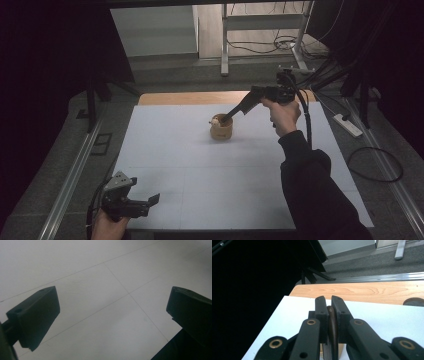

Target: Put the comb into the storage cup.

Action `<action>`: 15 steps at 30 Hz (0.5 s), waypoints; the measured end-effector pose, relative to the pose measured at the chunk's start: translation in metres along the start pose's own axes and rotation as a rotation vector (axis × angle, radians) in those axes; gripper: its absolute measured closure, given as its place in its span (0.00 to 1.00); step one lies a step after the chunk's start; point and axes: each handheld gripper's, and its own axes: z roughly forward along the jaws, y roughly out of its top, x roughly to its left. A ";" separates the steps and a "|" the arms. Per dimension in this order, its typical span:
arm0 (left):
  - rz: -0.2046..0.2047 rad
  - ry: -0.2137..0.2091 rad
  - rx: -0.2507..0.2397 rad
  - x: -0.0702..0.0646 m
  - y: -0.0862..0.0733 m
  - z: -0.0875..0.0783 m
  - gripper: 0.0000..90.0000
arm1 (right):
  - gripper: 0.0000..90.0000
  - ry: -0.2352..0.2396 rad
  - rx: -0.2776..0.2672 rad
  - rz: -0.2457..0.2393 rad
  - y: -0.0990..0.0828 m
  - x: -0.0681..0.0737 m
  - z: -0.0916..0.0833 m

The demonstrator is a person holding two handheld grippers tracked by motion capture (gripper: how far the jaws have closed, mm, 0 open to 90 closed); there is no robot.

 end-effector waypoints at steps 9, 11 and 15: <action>-0.001 -0.005 -0.001 0.000 0.000 0.000 0.00 | 0.93 -0.012 0.022 -0.019 -0.005 0.002 0.012; -0.001 -0.005 -0.002 0.000 0.000 0.000 0.00 | 0.93 -0.014 0.025 -0.019 -0.005 0.003 0.015; -0.001 -0.007 -0.002 0.000 0.000 0.000 0.00 | 0.93 -0.015 0.032 -0.022 -0.007 0.004 0.020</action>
